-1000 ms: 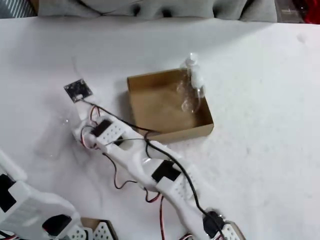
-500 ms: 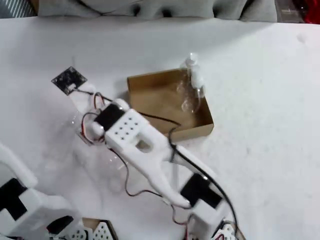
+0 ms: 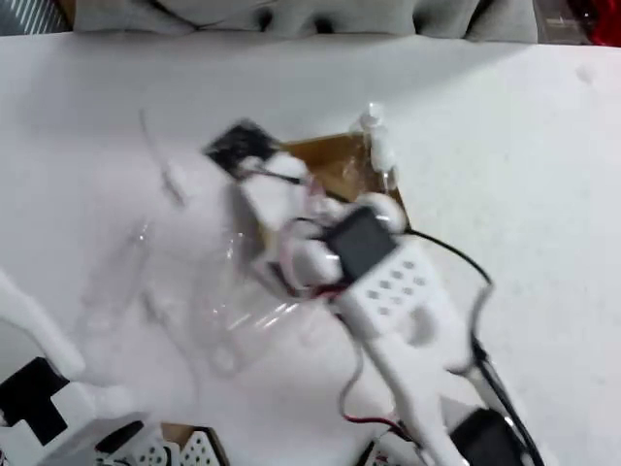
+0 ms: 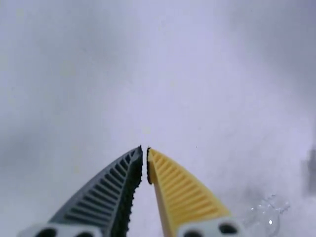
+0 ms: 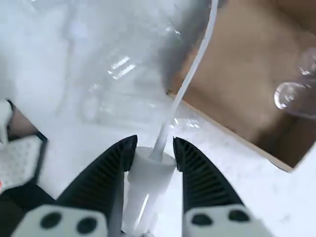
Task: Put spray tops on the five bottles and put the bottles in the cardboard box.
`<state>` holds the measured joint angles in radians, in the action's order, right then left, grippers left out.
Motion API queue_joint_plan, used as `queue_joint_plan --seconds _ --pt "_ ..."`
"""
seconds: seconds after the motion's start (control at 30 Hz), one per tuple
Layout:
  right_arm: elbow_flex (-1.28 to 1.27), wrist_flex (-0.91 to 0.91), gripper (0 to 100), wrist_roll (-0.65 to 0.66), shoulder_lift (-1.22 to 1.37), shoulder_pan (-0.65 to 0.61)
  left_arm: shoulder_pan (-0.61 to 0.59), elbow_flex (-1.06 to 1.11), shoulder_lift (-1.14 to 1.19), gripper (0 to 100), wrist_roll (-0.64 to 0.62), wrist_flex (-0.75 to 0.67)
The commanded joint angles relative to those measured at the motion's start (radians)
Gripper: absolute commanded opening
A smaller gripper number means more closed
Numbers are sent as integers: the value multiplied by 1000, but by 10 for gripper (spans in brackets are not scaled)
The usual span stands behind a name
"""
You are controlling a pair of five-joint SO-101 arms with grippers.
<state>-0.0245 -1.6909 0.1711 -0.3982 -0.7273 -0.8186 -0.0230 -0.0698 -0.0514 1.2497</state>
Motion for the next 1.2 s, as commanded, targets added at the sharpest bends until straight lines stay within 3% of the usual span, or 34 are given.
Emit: queue_joint_plan --seconds 0.0,0.37,0.57,0.83,1.17 --pt "-126 -28 16 140 -176 137 15 -57 -62 22 11 35" --pt "-440 -25 16 502 -421 743 74 -55 -64 22 11 48" --pt "-601 222 16 697 -421 1082 81 -55 -59 22 11 49" --pt "-893 556 26 756 -421 1201 85 -55 -62 22 11 49" --pt "-1003 690 280 749 -421 1199 77 -31 -64 22 17 54"
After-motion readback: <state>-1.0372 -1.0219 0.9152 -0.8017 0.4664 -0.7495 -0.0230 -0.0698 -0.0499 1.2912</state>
